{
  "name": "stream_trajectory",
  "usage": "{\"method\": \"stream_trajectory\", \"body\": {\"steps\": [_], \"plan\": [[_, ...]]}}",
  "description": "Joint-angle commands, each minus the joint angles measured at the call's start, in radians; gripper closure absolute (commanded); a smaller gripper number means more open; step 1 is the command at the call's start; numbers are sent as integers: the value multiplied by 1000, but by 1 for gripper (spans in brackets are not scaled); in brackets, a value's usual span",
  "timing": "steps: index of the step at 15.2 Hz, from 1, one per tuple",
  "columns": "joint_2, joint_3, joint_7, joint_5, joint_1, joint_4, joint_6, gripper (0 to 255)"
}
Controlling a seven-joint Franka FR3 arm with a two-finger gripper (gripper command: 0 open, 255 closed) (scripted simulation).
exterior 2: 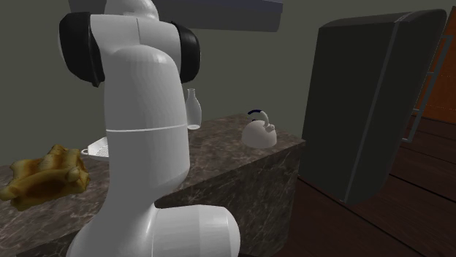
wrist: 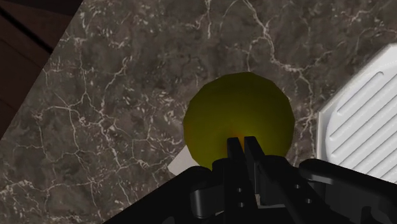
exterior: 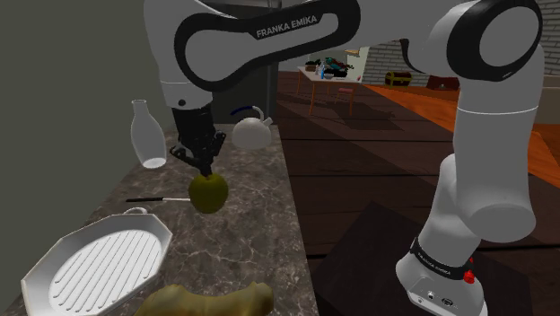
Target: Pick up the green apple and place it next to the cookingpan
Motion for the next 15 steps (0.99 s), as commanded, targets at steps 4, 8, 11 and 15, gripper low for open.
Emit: {"method": "stream_trajectory", "body": {"steps": [4, 8, 11, 15], "plan": [[12, -3, 4, -6, -2, -55, 66, 255], [24, -5, 10, -11, -2, -92, 115, 255], [35, -6, 14, -16, -2, -118, 151, 255], [35, -6, 14, -16, -2, -118, 151, 255]]}}
